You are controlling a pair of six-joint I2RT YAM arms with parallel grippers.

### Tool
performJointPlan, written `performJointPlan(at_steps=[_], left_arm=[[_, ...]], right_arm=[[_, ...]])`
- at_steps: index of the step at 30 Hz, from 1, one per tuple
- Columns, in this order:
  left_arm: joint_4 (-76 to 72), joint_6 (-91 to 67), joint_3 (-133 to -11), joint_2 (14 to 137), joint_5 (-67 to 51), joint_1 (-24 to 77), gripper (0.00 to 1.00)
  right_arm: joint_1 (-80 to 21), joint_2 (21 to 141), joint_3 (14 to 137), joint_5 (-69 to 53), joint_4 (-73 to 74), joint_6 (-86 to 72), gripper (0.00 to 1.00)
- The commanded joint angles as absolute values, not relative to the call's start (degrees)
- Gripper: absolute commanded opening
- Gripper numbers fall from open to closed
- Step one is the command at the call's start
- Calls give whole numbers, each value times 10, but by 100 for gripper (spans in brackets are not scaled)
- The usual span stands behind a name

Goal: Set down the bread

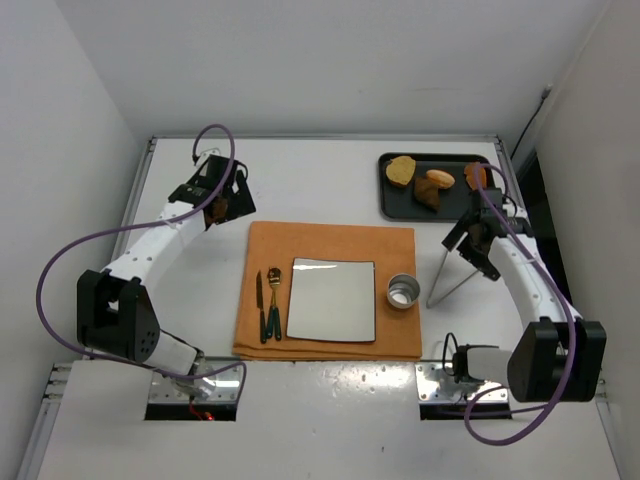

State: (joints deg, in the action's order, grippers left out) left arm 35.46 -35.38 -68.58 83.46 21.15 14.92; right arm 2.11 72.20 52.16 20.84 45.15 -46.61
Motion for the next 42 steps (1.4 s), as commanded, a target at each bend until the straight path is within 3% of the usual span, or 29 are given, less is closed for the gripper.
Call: performJointPlan(at_steps=[1,11,25,32,42], left_arm=[[346,-352,-707,833,208,154,99],[346,-352,-707,833,219,154,99],[346,-352,-707,850,219,154,99],[346,-346,-707,850,219,154,99],[346,-341,-707,845,224,154,99]], right_arm=[[22,692,499,182,434,-475,99],[17,710,426,55,360,-480,99],[23,770,392,95,338,-518,99],[23,832,409,97,274,-453,99],[23,882,407,155,220,-453,88]])
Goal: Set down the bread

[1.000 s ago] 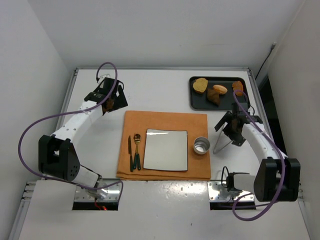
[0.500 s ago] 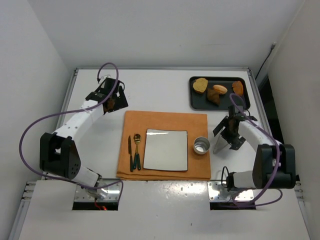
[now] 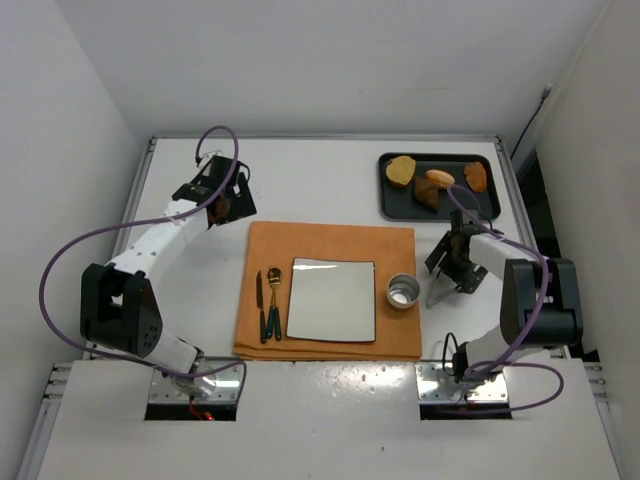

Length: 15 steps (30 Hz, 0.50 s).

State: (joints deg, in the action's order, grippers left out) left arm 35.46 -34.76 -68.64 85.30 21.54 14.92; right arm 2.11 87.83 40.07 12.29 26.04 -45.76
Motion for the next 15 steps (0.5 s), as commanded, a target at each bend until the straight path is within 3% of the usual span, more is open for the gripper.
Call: performJointPlan(at_steps=[1,9,12,15], left_arm=[[346,-341,-707,845,224,154,99],[346,-341,-707,845,224,154,99],[346,-341,-707,839,224,154,99],[346,-341,-707,839,224,154,99]], right_arm=[[23,882,407,155,215,-453,88],[28,889,395,156,156,-453,84],[28,894,395,163,151,-453,79],[28,889,388,168,151,-465,66]])
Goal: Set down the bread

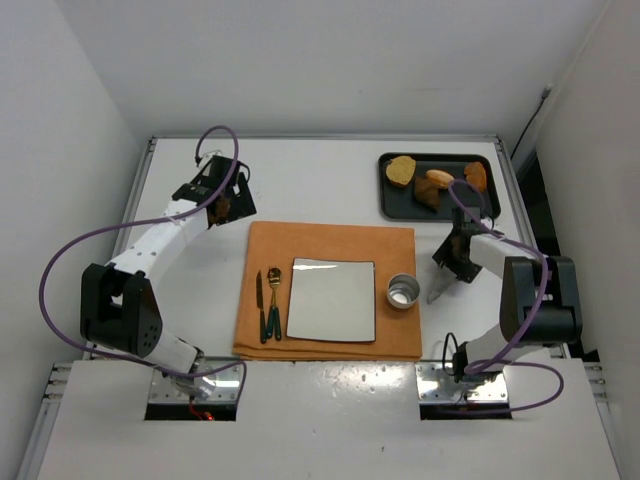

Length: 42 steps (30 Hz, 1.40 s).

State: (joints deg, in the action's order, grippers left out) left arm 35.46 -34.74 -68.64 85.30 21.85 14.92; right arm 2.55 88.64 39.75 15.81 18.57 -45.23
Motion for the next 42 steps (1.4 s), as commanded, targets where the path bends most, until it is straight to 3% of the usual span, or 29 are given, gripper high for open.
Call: performJointPlan(at_steps=[1,5,11,16,19,31,42], left_arm=[[346,-341,-707,839,224,154,99],[346,-341,-707,839,224,154,99],[352,-336,-707,839,230,154,99],[352,-331,-719,846,230,154,99],[352,-330,-724,846,230,154,99],[352,-336,-730,840,225,154,99],[352,-336,-720,830,225,154,99]], right_arm=[[28,881,381,173,151,-470,61],[28,825,374,173,184,-470,48],[28,714,417,145,314,-434,48],[28,707,535,102,461,-382,48],[28,707,594,77,474,-370,48],[33,952,862,72,458,-326,49],[67,1035,917,64,415,-358,49]])
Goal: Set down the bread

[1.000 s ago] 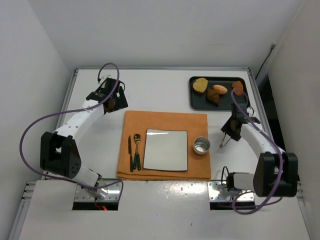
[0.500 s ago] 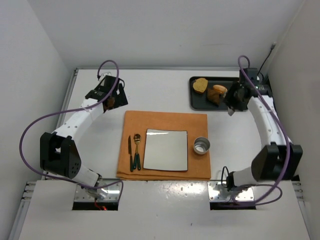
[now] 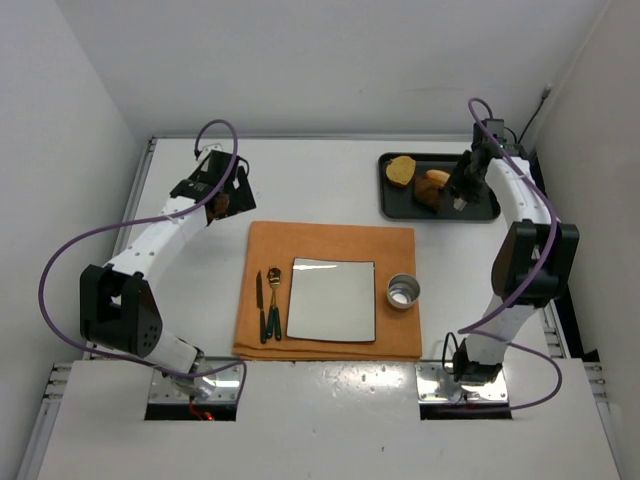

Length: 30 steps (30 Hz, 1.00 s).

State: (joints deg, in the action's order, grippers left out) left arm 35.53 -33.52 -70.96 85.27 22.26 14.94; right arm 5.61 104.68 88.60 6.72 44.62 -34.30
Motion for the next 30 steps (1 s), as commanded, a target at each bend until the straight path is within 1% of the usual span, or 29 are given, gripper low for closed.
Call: performJointPlan(at_steps=[1,4,10,13,15,23,30], left_arm=[[352,-336,-715,830,225,154,99],[352,-336,-715,830,225,154,99],[352,-336,-715,830,230,154,99],[352,-336,-715,830,230,154,99],[352,-336,-715,835,230,154,99],[357,-336,-715,846,242,154,99],[357,-341,-715,852,247,154,99]], right_arm=[[74,1035,917,71,409,-364,49],[87,1049,923,88,409,-364,49],[99,1107,982,132,424,-343,49],[105,1140,1026,132,439,-331,49],[110,1171,1073,119,446,-317,52],[115,1217,1114,113,459,-307,52],[120,1237,1120,119,459,-302,52]])
